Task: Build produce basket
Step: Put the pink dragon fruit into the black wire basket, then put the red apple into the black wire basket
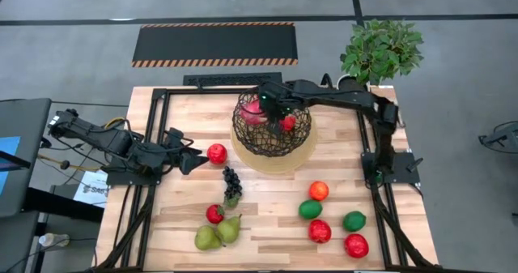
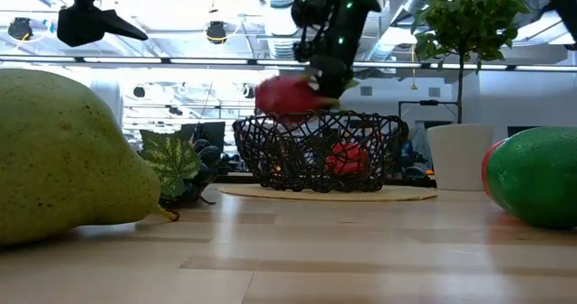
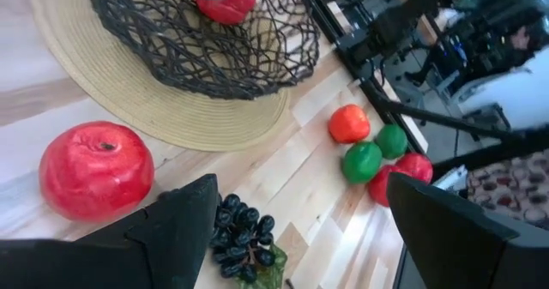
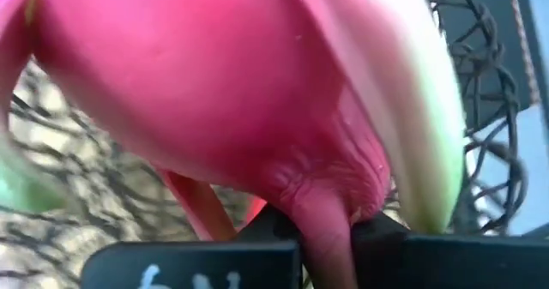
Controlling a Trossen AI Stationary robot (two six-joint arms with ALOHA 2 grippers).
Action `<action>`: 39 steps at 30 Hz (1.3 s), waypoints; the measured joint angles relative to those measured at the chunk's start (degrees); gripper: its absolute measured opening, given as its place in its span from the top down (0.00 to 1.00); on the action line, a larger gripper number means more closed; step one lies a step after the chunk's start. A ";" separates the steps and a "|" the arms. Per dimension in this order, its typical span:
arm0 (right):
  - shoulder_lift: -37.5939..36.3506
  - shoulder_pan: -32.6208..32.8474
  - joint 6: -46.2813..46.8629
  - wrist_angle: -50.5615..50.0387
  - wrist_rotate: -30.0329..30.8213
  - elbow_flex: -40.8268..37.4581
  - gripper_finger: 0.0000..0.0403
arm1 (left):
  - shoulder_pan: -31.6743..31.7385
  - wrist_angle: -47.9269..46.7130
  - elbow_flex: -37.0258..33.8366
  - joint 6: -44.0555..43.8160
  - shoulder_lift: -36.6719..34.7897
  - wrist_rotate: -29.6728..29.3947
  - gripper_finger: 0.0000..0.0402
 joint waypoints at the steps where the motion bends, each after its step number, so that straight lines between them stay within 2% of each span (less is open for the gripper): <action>1: 0.92 -0.53 -2.24 -0.25 0.11 0.64 0.92 | 0.00 -0.10 0.00 -0.81 0.02 -0.39 0.19; 10: 5.85 -5.48 -13.56 0.30 0.92 3.08 0.88 | 0.02 -1.20 0.00 -4.69 0.02 -4.56 0.19; 15: 5.74 -7.12 -17.13 0.11 0.63 3.08 0.81 | 0.02 -1.16 0.00 -5.08 0.00 -5.12 0.19; 26: 5.72 -7.67 -17.51 0.53 0.38 3.08 0.50 | 0.02 -1.12 0.00 -6.35 0.01 -5.91 0.19; 31: 5.10 -7.69 -17.26 -2.67 3.93 3.17 0.39 | 0.02 -1.12 0.00 -6.35 0.02 -5.88 0.19; 35: 3.76 -7.78 -16.05 -8.60 4.35 5.92 0.34 | 0.02 -1.10 0.00 -6.33 0.00 -5.82 0.19; 39: 1.25 -7.48 -12.91 -13.46 4.32 10.04 0.33 | 0.02 -1.12 0.00 -5.59 0.01 -5.80 0.19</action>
